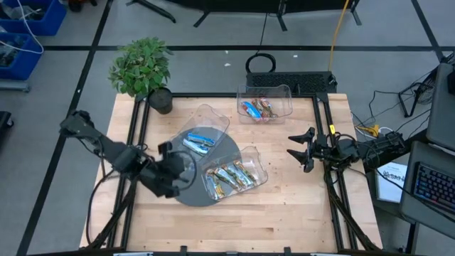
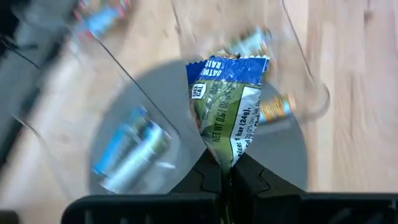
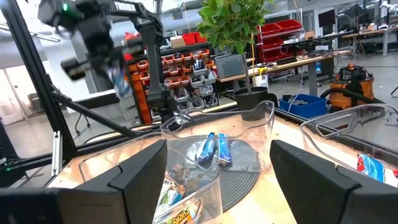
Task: Pick and place Granola Bars by type
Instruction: Put the blue granola bar into the top left transparent bin
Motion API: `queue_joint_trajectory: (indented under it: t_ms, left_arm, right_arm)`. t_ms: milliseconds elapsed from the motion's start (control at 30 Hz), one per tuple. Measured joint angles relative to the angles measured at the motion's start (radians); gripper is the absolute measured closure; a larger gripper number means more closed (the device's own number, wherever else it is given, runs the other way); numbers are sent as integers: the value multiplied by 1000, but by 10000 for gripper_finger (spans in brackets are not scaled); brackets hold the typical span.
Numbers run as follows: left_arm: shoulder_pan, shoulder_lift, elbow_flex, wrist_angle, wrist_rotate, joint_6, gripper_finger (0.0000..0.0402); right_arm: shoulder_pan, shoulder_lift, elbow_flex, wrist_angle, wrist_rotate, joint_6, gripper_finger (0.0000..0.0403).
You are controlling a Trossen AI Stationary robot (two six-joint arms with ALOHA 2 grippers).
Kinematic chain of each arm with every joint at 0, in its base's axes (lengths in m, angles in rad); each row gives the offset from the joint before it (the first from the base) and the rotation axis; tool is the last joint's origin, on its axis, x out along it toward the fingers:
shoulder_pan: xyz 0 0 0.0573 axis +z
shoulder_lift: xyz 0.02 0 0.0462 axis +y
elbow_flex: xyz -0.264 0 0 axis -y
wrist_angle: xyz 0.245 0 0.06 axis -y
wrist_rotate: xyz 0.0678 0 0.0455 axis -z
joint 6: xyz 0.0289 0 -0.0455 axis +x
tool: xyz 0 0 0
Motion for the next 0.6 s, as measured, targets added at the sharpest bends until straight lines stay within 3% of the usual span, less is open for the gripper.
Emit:
queue_joint_trajectory:
  t_ms: [600]
  left_arm:
    - [369,0,366,-103,-152,506,394]
  right_arm:
    - [0,0,0,0,0,0,124]
